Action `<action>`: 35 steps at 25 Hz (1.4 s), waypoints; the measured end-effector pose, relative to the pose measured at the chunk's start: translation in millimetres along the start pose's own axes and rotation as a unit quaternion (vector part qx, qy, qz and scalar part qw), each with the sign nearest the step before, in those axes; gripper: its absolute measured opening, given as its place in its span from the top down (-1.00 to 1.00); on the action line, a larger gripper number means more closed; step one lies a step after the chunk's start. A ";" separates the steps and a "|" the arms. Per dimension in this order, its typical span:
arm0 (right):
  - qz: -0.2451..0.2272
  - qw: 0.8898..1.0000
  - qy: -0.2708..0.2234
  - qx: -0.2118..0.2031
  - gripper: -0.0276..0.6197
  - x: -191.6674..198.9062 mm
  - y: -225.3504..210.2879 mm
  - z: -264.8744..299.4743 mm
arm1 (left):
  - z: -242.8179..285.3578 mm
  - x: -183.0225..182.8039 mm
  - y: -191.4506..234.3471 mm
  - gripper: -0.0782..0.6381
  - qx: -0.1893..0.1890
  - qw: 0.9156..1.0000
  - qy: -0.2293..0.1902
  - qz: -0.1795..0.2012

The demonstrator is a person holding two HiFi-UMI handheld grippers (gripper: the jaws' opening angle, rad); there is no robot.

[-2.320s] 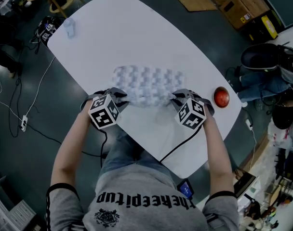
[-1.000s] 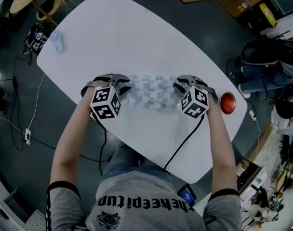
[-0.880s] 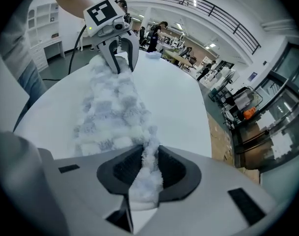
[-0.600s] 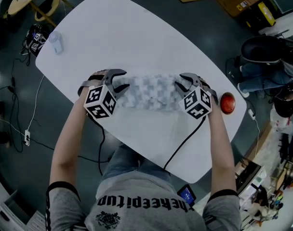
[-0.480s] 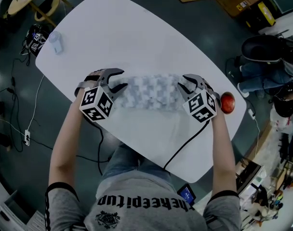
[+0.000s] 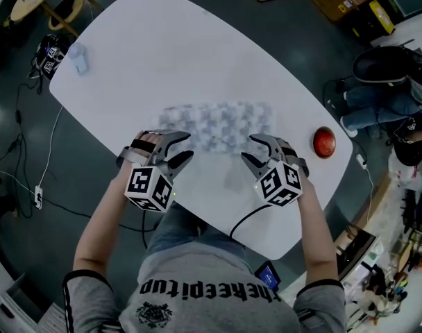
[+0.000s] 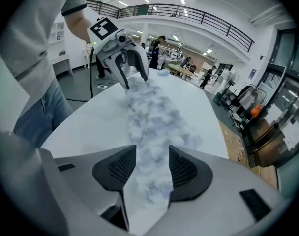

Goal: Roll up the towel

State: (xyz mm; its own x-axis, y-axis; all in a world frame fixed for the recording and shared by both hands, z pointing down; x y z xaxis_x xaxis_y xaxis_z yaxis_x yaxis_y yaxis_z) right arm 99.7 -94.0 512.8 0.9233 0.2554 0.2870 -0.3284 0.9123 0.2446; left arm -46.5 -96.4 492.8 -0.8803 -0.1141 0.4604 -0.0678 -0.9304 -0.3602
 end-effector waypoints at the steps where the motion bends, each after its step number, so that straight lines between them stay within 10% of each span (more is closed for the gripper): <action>1: -0.012 1.000 0.007 -0.005 0.34 3.9 9.4 5.4 | 7.3 1.1 -12.4 0.24 0.011 1.000 0.009 -0.001; 13: -0.067 0.994 0.090 0.001 0.28 40.5 12.8 57.4 | 59.7 48.2 -33.9 0.10 0.028 0.993 0.114 -0.001; 16: -0.055 0.994 0.095 -0.022 0.32 40.0 14.5 59.3 | 60.7 50.9 -33.7 0.11 0.036 0.993 0.110 -0.019; 19: -0.055 0.993 0.104 -0.022 0.80 40.0 17.1 60.9 | 60.6 54.7 -32.2 0.27 0.030 0.992 0.117 -0.034; 21: -0.052 0.994 0.098 -0.019 0.83 38.4 17.2 55.9 | 57.4 55.5 -30.2 0.63 0.023 0.991 0.126 -0.033; 35: 0.016 0.997 0.027 0.075 0.83 -4.2 -73.4 4.7 | 29.2 43.1 48.7 0.65 0.034 0.990 0.065 -0.117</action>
State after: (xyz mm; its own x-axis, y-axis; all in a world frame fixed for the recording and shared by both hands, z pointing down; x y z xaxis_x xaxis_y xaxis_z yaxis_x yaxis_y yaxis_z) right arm 119.0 -163.6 498.0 0.9202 0.3036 0.2471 -0.3796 0.8462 0.3741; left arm -74.0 -156.8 518.8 -0.8978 0.1495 0.4142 -0.2494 -0.9479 -0.1984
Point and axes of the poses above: the fingertips, and each gripper's own axes: z forward along the fingers, y to its left, x out of its underside, the point moved 2 cm from there along -z, backward along the fingers, and after that the axes turned 13 degrees about y, right-handed, at the moved point
